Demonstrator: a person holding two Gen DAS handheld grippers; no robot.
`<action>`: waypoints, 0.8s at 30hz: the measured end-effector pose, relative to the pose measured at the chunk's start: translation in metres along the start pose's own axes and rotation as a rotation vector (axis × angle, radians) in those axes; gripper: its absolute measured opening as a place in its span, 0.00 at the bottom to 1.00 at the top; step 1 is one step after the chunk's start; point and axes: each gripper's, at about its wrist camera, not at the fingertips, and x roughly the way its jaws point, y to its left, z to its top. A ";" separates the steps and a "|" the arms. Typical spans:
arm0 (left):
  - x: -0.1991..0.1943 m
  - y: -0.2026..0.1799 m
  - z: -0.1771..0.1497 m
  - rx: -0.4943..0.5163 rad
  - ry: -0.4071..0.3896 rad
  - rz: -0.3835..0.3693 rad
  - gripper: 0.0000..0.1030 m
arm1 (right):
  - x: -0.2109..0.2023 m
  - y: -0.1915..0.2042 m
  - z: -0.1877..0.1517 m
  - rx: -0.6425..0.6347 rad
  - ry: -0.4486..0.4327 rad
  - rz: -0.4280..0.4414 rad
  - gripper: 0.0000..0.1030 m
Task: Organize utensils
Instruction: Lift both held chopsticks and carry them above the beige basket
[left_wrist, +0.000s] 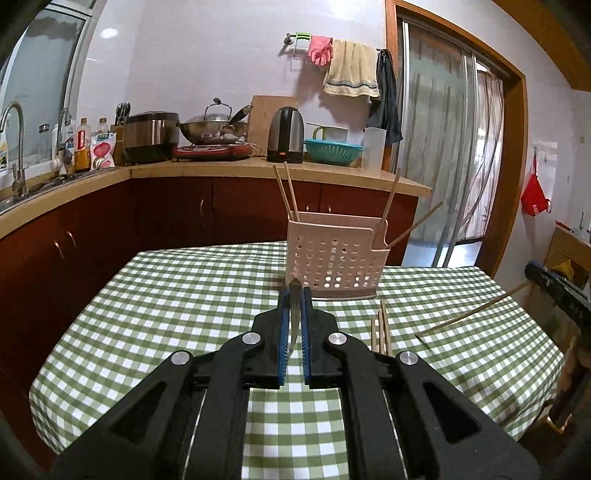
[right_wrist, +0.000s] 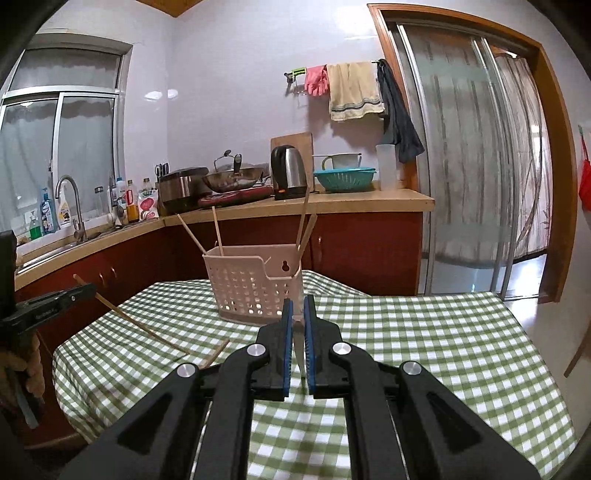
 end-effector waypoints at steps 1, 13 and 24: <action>0.001 -0.001 0.001 0.002 -0.001 -0.001 0.06 | 0.002 0.000 0.003 -0.003 -0.002 0.001 0.06; 0.028 0.001 0.032 0.000 0.001 -0.045 0.06 | 0.046 0.007 0.034 -0.040 -0.016 0.024 0.06; 0.028 -0.006 0.091 0.015 -0.086 -0.128 0.06 | 0.047 0.014 0.079 -0.028 -0.089 0.098 0.06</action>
